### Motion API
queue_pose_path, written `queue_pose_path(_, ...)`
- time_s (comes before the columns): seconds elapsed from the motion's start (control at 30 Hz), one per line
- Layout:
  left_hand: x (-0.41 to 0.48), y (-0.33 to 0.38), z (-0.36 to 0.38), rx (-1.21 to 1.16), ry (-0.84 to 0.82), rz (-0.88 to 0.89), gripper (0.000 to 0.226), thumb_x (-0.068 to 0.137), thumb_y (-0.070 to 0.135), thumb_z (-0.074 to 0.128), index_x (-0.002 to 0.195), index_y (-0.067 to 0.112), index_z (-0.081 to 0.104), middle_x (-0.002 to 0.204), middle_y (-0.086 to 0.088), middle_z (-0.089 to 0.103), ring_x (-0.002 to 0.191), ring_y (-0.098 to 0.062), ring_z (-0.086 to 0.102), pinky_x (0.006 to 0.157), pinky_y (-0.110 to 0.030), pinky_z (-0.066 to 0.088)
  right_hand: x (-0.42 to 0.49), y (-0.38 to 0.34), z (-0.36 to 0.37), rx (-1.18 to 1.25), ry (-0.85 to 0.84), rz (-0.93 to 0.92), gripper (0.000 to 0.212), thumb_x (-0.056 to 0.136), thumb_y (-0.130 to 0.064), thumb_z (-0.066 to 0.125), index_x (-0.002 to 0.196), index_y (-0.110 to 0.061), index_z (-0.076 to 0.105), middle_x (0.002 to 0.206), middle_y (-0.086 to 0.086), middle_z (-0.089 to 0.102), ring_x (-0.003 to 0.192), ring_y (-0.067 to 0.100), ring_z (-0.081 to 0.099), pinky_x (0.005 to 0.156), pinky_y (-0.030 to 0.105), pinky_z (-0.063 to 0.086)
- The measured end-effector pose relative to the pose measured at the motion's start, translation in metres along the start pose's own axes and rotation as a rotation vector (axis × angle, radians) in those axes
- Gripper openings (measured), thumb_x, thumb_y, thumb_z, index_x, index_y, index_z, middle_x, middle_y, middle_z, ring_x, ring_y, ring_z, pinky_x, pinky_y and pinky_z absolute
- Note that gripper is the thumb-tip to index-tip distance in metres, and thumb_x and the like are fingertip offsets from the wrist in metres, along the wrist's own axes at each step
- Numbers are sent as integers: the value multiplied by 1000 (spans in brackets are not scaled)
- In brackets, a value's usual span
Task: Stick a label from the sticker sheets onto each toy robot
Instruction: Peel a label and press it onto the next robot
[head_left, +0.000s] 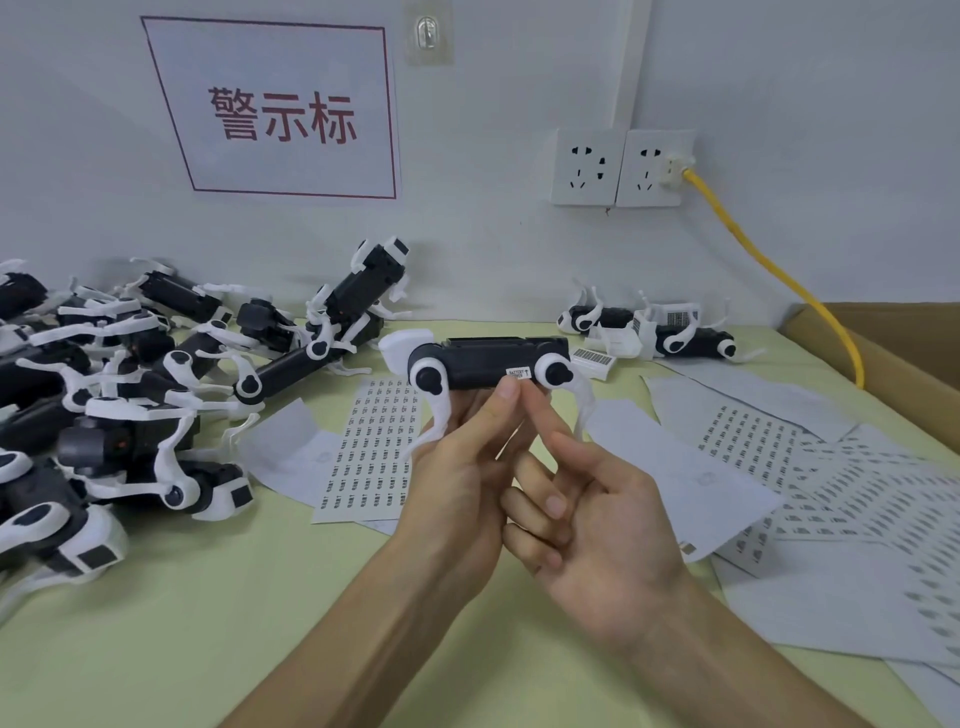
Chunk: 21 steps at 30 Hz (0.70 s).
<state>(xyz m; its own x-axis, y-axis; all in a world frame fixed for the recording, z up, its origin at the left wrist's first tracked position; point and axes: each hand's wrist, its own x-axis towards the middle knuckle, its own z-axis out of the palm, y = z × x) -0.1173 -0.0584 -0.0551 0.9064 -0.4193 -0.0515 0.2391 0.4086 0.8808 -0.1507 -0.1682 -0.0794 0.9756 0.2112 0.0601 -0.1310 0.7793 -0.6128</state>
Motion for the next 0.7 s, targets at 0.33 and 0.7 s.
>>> queue_pose_path(0.33, -3, 2, 0, -18, -37, 3, 22, 79, 49, 74, 88, 30, 69, 103, -7, 78, 42, -27, 57, 40, -32, 48, 0, 1, 0, 11, 1, 2, 44, 93, -23, 45, 129, -30, 70, 54, -2, 32, 49, 14, 16, 44, 26, 18)
queue_pose_path(0.7, -7, 6, 4, -23, -93, 16, 16, 75, 49, 74, 73, 34, 70, 102, 3, 79, 37, -24, 57, 40, -32, 50, -2, 1, 5, 4, 48, -10, 43, 88, -24, 51, 124, -29, 73, 53, -2, 32, 49, 14, 15, 43, 25, 18)
